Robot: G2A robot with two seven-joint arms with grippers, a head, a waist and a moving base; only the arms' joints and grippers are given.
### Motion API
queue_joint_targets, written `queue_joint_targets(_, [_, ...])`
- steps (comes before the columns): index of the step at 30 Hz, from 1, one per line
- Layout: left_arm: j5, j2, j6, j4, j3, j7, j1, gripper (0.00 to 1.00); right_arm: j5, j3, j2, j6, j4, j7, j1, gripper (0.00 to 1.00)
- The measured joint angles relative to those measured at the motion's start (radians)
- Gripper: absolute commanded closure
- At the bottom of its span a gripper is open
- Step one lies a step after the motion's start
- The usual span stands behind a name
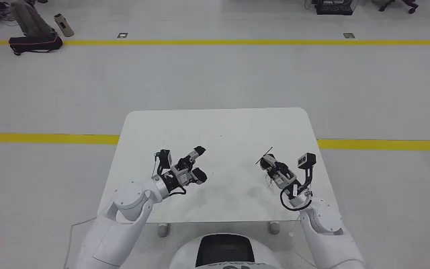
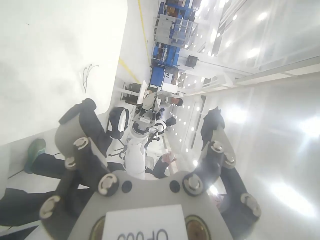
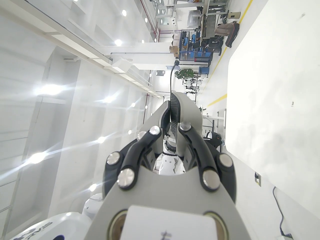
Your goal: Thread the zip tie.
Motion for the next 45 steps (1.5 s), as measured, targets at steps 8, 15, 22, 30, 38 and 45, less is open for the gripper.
queue_joint_targets(8, [-0.001,-0.005,-0.01,0.03,0.073,-0.061,-0.058,0.0,-0.007,-0.032,-0.004,0.0,0.003,-0.054,0.005,1.0])
queue_joint_targets(15, [-0.066,-0.028,-0.046,0.121,0.18,-0.046,-0.158,0.0,-0.024,-0.072,-0.014,0.0,-0.009,-0.111,-0.01,1.0])
queue_joint_targets(22, [-0.058,-0.029,-0.049,0.128,0.188,-0.043,-0.166,0.0,-0.029,-0.068,-0.014,0.0,-0.014,-0.12,-0.009,1.0])
queue_joint_targets(30, [-0.062,-0.035,-0.071,0.122,0.229,-0.036,-0.178,0.0,-0.03,-0.096,-0.017,0.002,-0.015,-0.146,-0.003,1.0])
queue_joint_targets(38, [-0.073,-0.057,-0.132,0.185,0.312,0.002,-0.246,0.0,-0.075,-0.139,-0.019,0.0,-0.005,-0.164,0.011,1.0])
queue_joint_targets(45, [-0.072,-0.058,-0.144,0.186,0.313,0.012,-0.249,0.0,-0.076,-0.139,-0.019,0.001,-0.005,-0.165,0.011,1.0])
